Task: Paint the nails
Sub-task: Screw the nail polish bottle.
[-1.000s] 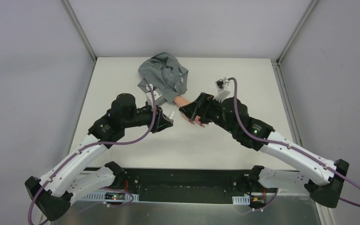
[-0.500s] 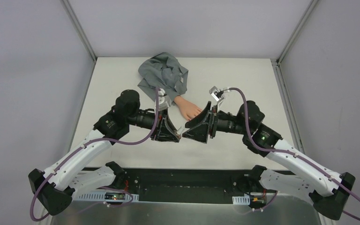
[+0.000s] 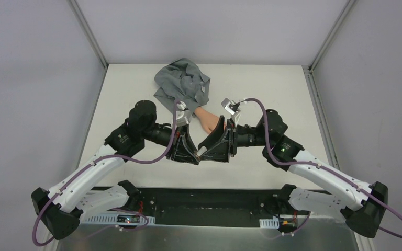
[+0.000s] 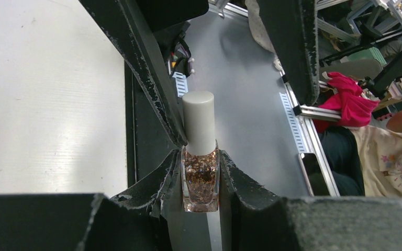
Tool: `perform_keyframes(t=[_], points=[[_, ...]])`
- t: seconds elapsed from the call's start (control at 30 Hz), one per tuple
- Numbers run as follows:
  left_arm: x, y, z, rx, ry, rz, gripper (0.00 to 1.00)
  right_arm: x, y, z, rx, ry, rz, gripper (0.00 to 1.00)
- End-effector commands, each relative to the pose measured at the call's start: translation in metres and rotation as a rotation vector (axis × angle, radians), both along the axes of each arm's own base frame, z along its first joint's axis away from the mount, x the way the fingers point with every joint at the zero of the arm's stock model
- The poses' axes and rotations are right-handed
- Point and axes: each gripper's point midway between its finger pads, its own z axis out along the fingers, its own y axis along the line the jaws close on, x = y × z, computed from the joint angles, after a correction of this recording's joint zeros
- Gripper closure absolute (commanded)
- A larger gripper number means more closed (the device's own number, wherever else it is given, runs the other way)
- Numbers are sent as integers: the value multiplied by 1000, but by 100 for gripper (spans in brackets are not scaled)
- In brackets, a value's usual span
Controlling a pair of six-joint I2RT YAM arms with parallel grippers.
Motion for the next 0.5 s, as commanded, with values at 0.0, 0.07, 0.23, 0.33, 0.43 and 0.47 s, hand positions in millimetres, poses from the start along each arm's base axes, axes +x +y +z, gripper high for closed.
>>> perform_keyframes(t=[0.0,0.07,0.23,0.33,0.43,0.47], points=[[-7,0,25,-70,-74,-39,100,-10,-1,13,58,-48,46,38],[-7,0,25,-70,-75,-37,100,-9,0,9,50,-41,42,42],[-5,-1,24,-67,-74,-30,100,-9,2,5,37,-30,45,52],[-5,-1,24,-65,-72,-28,100,-8,3,2,23,-25,40,56],[-4,-2,23,-65,-72,-24,100,-6,4,-2,8,-20,31,60],[-4,-2,23,-65,-73,-22,100,-6,4,-4,3,-17,31,61]])
